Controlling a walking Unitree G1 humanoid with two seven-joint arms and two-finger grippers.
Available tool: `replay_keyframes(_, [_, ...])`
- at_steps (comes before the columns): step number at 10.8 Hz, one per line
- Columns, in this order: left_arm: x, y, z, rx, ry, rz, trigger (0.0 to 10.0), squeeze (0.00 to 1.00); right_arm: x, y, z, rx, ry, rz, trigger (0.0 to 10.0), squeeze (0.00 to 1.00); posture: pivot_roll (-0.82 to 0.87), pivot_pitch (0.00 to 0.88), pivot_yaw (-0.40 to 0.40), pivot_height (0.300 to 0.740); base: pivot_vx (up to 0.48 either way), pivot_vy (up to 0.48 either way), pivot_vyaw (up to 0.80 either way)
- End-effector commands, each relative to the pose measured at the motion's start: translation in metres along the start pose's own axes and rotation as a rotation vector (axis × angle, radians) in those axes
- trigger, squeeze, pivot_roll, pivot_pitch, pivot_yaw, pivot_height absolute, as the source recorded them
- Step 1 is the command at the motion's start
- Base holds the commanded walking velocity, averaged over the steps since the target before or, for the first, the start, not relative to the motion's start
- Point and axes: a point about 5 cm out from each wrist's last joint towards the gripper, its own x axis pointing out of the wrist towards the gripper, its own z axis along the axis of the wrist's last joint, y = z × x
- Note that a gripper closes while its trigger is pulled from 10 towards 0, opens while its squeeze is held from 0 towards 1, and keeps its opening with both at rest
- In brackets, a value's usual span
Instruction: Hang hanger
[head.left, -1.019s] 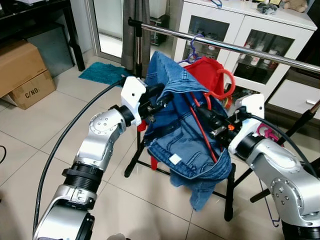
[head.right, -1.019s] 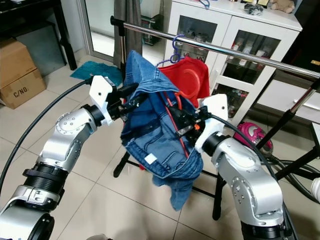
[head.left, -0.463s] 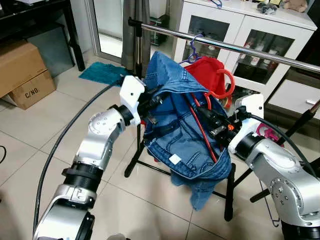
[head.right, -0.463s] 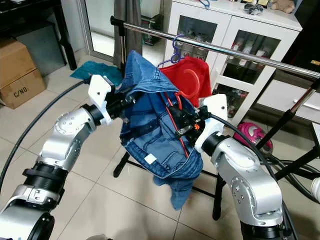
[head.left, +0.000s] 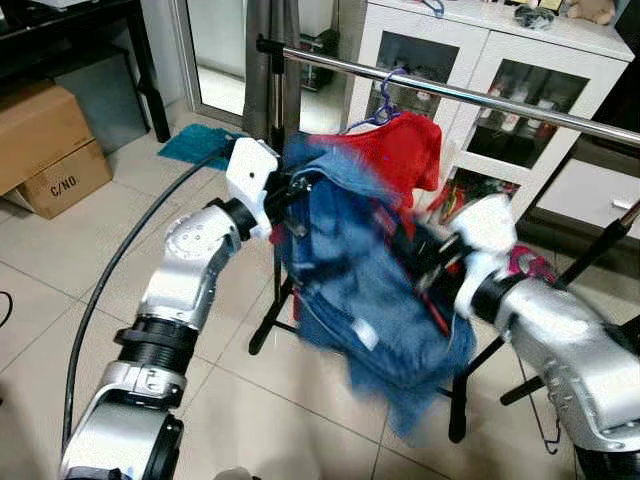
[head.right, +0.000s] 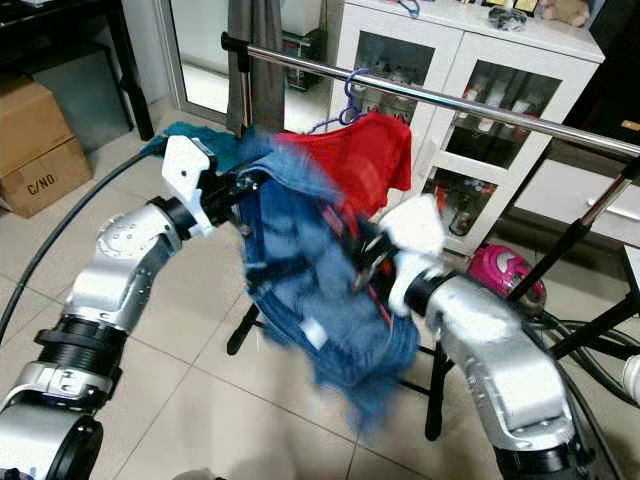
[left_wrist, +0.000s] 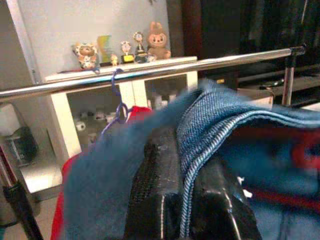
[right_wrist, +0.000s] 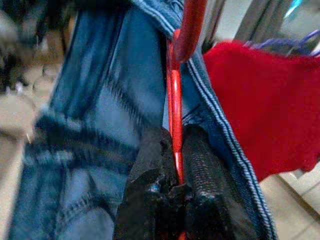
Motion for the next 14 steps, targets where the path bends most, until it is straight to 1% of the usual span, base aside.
replay_keyframes(1, [0.006, -0.003, 0.022, 0.039, -0.038, -0.068, 0.0, 0.0, -0.003, 0.003, -0.007, -0.044, 0.068, 0.052, 0.0, 0.0, -0.07, 0.0, -0.065, 0.74, 0.0, 0.0, 0.0])
replay_keyframes(2, [0.005, -0.004, 0.028, 0.052, -0.025, -0.106, 0.0, 0.0, -0.007, 0.006, -0.014, -0.061, 0.12, 0.115, 0.0, 0.0, -0.07, 0.0, -0.065, 0.74, 0.0, 0.0, 0.0])
replay_keyframes(3, [0.003, 0.007, 0.031, 0.103, 0.006, -0.07, 0.0, 0.0, -0.013, 0.007, -0.019, -0.087, 0.163, 0.179, 0.0, 0.0, -0.07, 0.0, -0.065, 0.74, 0.0, 0.0, 0.0])
replay_keyframes(4, [-0.005, 0.019, 0.029, 0.182, 0.088, -0.046, 0.0, 0.0, -0.019, 0.007, -0.023, -0.108, 0.203, 0.219, 0.0, 0.0, -0.07, 0.0, -0.066, 0.74, 0.0, 0.0, 0.0])
replay_keyframes(5, [-0.011, 0.025, 0.027, 0.223, 0.147, -0.046, 0.0, 0.0, -0.022, 0.004, -0.022, -0.11, 0.205, 0.218, 0.0, 0.0, -0.07, 0.0, -0.065, 0.74, 0.0, 0.0, 0.0])
replay_keyframes(6, [-0.035, 0.04, 0.014, 0.319, 0.333, -0.06, 0.0, 0.0, -0.028, -0.007, -0.011, -0.073, 0.156, 0.189, 0.0, 0.0, -0.08, 0.0, -0.063, 0.74, 0.0, 0.0, 0.0])
replay_keyframes(7, [-0.042, 0.044, 0.014, 0.298, 0.344, -0.049, 0.0, 0.0, -0.032, -0.012, -0.008, -0.068, 0.147, 0.181, 0.0, 0.0, -0.08, 0.0, -0.063, 0.74, 0.0, 0.0, 0.0])
replay_keyframes(8, [-0.049, 0.049, 0.017, 0.255, 0.322, -0.033, 0.0, 0.0, -0.038, -0.02, -0.008, -0.061, 0.147, 0.17, 0.0, 0.0, -0.08, 0.0, -0.065, 0.74, 0.0, 0.0, 0.0])
replay_keyframes(9, [-0.053, 0.05, 0.024, 0.2, 0.259, -0.006, 0.0, 0.0, -0.043, -0.027, -0.012, -0.059, 0.162, 0.143, 0.0, 0.0, -0.07, 0.0, -0.072, 0.74, 0.0, 0.0, 0.0])
replay_keyframes(10, [-0.055, 0.053, 0.025, 0.117, 0.206, 0.063, 0.0, 0.0, -0.042, -0.026, 0.0, 0.008, 0.037, 0.16, 0.0, 0.0, -0.06, 0.0, -0.081, 0.74, 0.0, 0.0, 0.0])
replay_keyframes(11, [-0.058, 0.061, 0.019, 0.041, 0.162, 0.179, 0.0, 0.0, -0.041, -0.026, 0.007, 0.09, -0.055, 0.159, 0.0, 0.0, -0.06, 0.0, -0.083, 0.74, 0.0, 0.0, 0.0])
replay_keyframes(12, [-0.06, 0.068, 0.015, -0.045, 0.1, 0.28, 0.0, 0.0, -0.04, -0.025, 0.008, 0.137, -0.095, 0.156, 0.0, 0.0, -0.06, 0.0, -0.085, 0.74, 0.0, 0.0, 0.0])
replay_keyframes(13, [-0.07, 0.082, 0.012, -0.198, -0.028, 0.417, 0.0, 0.0, -0.043, -0.021, 0.008, 0.201, -0.157, 0.201, 0.0, 0.0, -0.06, 0.0, -0.085, 0.74, 0.0, 0.0, 0.0])
replay_keyframes(14, [-0.077, 0.091, 0.013, -0.288, -0.098, 0.484, 0.0, 0.0, -0.049, -0.013, 0.005, 0.193, -0.143, 0.279, 0.0, 0.0, -0.07, 0.0, -0.085, 0.74, 0.0, 0.0, 0.0])
